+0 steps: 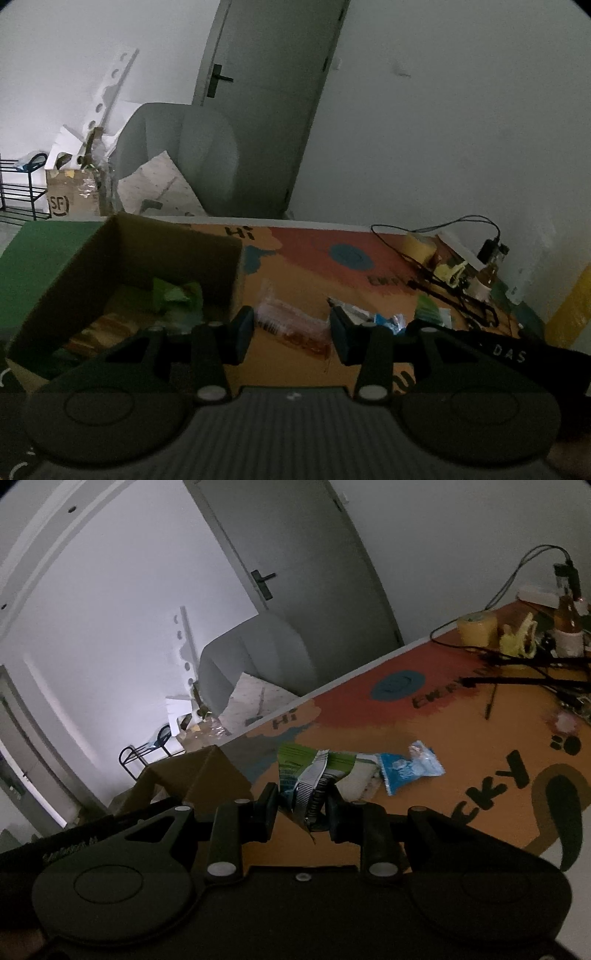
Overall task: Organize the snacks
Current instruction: 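Lift both held packets and carry them over the cardboard box, then open the left gripper over the box while the right gripper releases its green packet inside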
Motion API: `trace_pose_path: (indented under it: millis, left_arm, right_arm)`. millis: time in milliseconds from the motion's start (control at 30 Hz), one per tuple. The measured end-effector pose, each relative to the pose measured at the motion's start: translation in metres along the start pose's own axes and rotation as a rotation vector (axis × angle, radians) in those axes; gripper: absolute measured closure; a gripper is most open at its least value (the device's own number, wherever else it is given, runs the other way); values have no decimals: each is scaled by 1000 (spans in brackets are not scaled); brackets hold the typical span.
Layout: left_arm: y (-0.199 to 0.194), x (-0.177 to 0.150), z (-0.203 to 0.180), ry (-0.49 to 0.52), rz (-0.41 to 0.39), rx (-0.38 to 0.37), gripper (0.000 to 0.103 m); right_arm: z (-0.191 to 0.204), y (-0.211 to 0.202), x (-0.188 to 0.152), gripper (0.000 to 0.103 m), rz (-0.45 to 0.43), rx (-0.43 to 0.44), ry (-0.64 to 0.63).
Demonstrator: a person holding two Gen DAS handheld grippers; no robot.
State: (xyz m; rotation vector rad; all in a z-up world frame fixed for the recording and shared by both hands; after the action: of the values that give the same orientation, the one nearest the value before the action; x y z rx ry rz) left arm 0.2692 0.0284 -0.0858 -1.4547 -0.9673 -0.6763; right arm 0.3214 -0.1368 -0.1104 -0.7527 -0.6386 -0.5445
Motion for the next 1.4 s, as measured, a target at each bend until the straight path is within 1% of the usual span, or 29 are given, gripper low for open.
trace_pose_path:
  millis: [400,800,1067,1233,1333,1400]
  left_arm:
    - [-13,11,32,-25,-34,38,59]
    - [-18,14,74,-73,-40,86,59]
    - [-16,23,104,-121,-52,122,59]
    - [-11,25,115,-139,-49,123,59]
    - [-5,25,118,-147,-38,120,57]
    - [-2,24,120,-158,-37,128,54]
  right_arm:
    - [36,8,-1,77,8,26,-55]
    - [72,25,-8,77,36,65,-107]
    - [89,39,-10,77,57,81,-129]
    - [97,45,-9,77,64,88,-138]
    - [103,48,-7,77,64,93,-143]
    - [106,50,-7,77,68,96,-144]
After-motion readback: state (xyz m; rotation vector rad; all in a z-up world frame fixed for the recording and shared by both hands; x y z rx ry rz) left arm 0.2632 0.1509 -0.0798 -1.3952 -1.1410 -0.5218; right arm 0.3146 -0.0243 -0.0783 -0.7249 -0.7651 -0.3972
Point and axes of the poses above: each gripper's, at about its wrist camera, not at the fingertips, and y roughly the way its jaws point, z to its left, x to its top, the point moved 7 cm from there along y, roughly the way its jaws point, and after that the axes turned 8 degrees about y, right-handed, at the moved point
